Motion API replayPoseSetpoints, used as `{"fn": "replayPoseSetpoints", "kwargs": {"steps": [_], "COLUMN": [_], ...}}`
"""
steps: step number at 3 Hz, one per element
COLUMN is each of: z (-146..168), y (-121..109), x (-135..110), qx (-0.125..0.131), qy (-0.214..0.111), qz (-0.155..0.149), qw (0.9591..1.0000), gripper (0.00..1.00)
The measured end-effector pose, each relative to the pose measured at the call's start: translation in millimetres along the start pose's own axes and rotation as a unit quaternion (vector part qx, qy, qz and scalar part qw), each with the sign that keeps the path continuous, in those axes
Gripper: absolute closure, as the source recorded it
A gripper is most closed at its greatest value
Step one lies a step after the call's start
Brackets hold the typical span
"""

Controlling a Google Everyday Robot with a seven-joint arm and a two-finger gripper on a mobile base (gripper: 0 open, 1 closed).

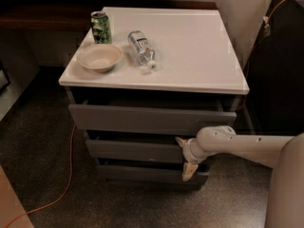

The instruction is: Open middle drawer

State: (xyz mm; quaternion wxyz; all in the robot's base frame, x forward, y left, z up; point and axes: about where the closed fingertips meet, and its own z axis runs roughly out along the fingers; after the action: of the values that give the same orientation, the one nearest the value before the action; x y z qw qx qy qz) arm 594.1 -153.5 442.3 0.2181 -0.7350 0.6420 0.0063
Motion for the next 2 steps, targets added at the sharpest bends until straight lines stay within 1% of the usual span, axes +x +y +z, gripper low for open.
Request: {"fn": "replayPoseSetpoints", "kwargs": {"steps": [1,2], "z": [14.6,24.0], "y": [-2.5,-4.8], "x": [9.0,14.8], "qx": [0.006,0.007], "qy": [-0.004,-0.004], "qz": [0.013,0.024], "qw": [0.9999,0.9997], "gripper": [0.0,0.14]}}
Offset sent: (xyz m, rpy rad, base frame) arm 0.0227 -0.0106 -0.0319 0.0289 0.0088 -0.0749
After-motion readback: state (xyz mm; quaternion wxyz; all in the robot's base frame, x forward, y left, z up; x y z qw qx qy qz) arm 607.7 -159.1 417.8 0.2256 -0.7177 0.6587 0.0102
